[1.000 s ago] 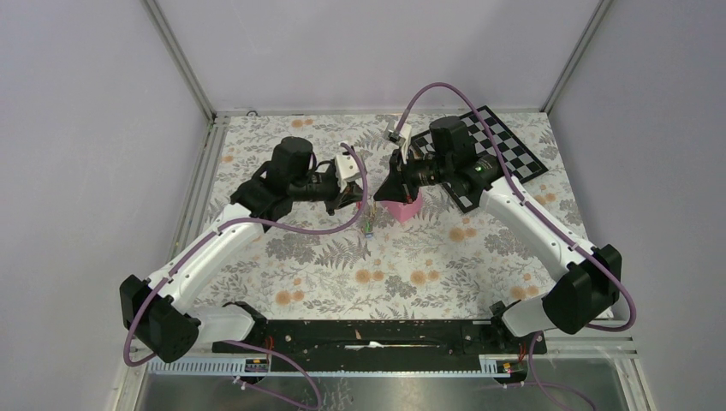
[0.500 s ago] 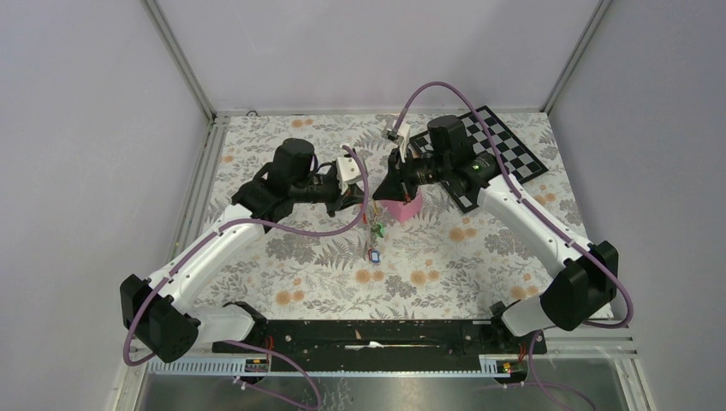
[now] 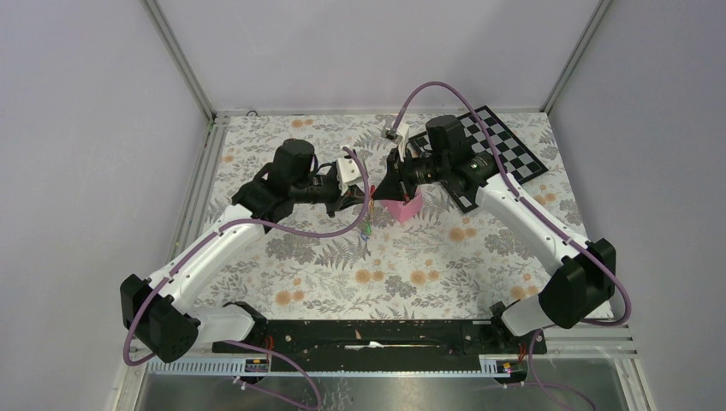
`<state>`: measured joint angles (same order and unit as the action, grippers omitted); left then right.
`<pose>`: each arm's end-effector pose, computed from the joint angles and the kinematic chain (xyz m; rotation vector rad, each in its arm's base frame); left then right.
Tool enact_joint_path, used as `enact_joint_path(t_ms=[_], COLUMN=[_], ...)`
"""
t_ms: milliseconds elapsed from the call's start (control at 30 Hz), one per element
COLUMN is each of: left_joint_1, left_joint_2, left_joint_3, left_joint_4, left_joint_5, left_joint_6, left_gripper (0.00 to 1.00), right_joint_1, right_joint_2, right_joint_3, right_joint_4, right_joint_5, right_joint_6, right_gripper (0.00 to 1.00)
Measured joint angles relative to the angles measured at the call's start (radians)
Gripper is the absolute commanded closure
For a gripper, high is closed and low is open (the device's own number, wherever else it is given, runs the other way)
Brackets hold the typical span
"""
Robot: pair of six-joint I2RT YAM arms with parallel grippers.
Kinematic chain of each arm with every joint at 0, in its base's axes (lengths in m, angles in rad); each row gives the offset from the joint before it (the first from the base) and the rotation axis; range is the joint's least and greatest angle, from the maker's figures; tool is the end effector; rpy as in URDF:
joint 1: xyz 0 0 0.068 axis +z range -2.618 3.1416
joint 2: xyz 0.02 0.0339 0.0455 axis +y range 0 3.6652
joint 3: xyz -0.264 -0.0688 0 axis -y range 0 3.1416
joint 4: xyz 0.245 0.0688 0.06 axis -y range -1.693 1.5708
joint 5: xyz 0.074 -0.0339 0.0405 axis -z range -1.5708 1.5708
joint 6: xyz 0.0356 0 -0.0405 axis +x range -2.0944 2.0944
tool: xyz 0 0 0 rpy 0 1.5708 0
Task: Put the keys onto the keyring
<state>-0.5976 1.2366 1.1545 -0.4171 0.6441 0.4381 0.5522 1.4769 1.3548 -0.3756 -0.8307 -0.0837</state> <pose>0.2132 -0.1710 0.3535 1.3388 1.5469 -0.7624 0.2687 0.1965 0.3593 -1.1311 1.7474 1.1416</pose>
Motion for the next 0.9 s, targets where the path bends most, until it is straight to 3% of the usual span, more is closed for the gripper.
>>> enact_joint_path(t_ms=[900], left_joint_1=[0.000], left_joint_2=[0.000], left_joint_3=[0.000], left_joint_4=[-0.002], left_joint_5=[0.000], left_joint_6=[-0.002], left_gripper=[1.00], right_joint_1=[0.000], right_joint_2=[0.007], right_joint_3=[-0.012], right_joint_4=[-0.010], right_joint_5=[0.029], right_joint_6=[-0.001], right_gripper=[1.00])
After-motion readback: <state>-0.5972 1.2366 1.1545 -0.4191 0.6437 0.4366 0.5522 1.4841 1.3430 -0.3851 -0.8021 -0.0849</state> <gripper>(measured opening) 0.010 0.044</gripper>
